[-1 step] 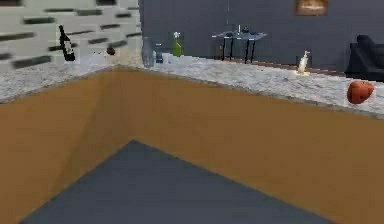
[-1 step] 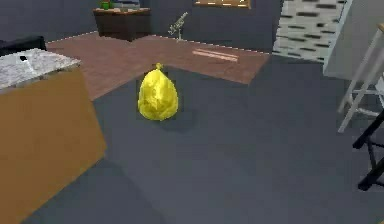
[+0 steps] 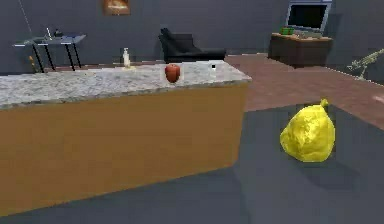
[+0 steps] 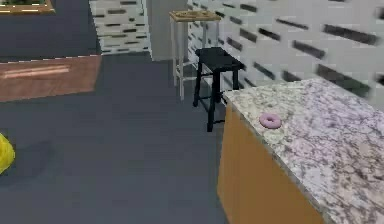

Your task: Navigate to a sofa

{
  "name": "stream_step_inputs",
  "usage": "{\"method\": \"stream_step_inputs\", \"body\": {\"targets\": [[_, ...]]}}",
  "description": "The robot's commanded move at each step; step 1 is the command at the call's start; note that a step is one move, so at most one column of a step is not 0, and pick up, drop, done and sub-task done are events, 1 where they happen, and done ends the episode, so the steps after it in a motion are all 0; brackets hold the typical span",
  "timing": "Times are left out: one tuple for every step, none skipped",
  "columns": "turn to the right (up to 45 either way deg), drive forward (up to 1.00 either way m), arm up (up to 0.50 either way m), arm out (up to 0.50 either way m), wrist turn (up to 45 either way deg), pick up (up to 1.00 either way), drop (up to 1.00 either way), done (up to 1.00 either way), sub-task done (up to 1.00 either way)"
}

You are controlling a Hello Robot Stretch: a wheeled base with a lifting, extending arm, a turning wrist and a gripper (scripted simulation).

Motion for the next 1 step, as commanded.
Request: {"method": "stream_step_inputs", "body": {"targets": [[45.0, 0.00, 0.00, 0.00, 0.0, 0.00, 0.00, 0.00, 0.00]]}}
